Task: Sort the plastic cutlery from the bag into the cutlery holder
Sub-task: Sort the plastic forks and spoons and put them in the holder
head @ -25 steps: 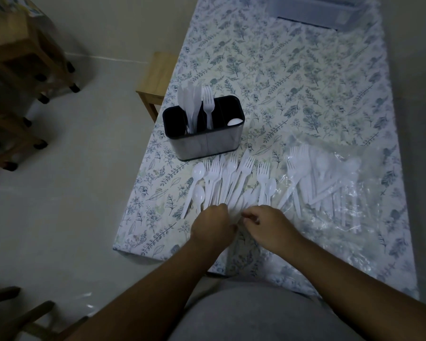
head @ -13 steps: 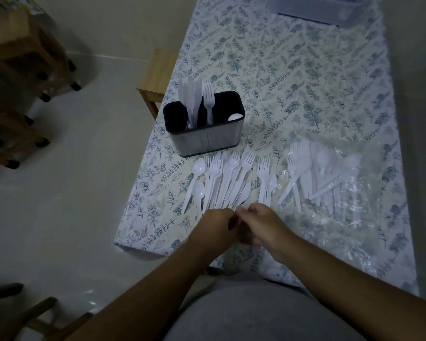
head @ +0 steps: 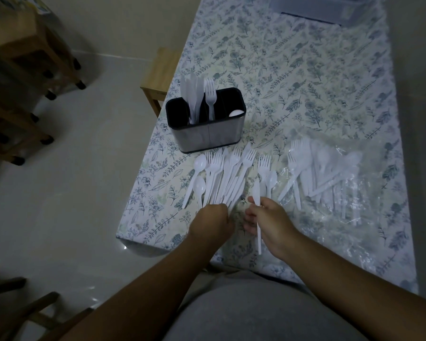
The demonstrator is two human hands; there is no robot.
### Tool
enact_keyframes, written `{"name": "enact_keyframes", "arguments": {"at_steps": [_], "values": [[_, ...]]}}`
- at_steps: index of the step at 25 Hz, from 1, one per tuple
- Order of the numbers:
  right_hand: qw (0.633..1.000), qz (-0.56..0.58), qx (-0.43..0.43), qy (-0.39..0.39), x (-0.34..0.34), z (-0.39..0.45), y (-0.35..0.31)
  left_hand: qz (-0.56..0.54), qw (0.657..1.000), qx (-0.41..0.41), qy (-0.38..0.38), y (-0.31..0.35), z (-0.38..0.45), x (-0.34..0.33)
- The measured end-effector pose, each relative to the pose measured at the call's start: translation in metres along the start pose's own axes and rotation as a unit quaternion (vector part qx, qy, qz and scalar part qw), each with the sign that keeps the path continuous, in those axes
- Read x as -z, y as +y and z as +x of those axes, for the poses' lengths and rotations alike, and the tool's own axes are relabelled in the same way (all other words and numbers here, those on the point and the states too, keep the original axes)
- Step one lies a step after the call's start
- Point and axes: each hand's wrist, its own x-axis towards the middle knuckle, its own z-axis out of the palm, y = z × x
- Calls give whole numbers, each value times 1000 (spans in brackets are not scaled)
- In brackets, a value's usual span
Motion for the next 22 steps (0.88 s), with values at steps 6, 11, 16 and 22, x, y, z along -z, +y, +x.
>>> {"name": "enact_keyframes", "arguments": {"at_steps": [6, 11, 16, 22], "values": [[999, -49, 23, 3, -1, -3, 2, -102, 991, -53, 73, 7, -16, 1], [997, -74, 5, -5, 9, -5, 4, -8, 997, 67, 31, -8, -4, 0], [998, -67, 5, 3, 8, -2, 6, 9, 998, 55, 7, 2, 3, 3], [998, -43, 36, -18, 7, -3, 4, -147, 988, 6, 38, 13, -17, 4]]}}
